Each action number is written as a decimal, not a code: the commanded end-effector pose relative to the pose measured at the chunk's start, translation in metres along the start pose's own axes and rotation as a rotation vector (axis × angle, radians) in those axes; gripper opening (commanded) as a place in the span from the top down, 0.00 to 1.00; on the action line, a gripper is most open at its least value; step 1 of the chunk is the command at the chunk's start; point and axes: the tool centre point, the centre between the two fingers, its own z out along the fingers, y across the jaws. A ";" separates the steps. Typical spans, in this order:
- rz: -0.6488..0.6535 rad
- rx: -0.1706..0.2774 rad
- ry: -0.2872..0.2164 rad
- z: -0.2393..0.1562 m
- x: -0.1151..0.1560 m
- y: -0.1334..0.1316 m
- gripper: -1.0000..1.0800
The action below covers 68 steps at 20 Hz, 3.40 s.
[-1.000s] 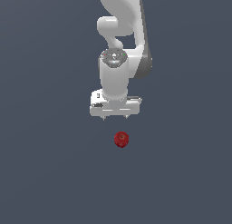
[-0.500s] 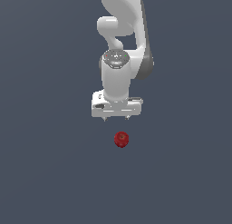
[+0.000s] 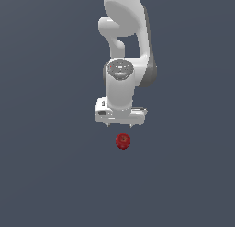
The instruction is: Pick up the object and move it to a goal position.
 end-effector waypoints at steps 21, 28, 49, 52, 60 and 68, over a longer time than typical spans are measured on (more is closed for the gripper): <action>0.276 -0.004 -0.001 0.047 0.029 -0.021 0.04; 0.277 -0.004 -0.001 0.066 0.029 -0.021 0.04; 0.280 -0.004 0.000 0.098 0.030 -0.021 1.00; 0.278 -0.003 0.000 0.096 0.030 -0.022 1.00; 0.242 0.011 0.042 0.045 0.047 -0.037 1.00; 0.155 0.045 0.139 -0.075 0.077 -0.073 1.00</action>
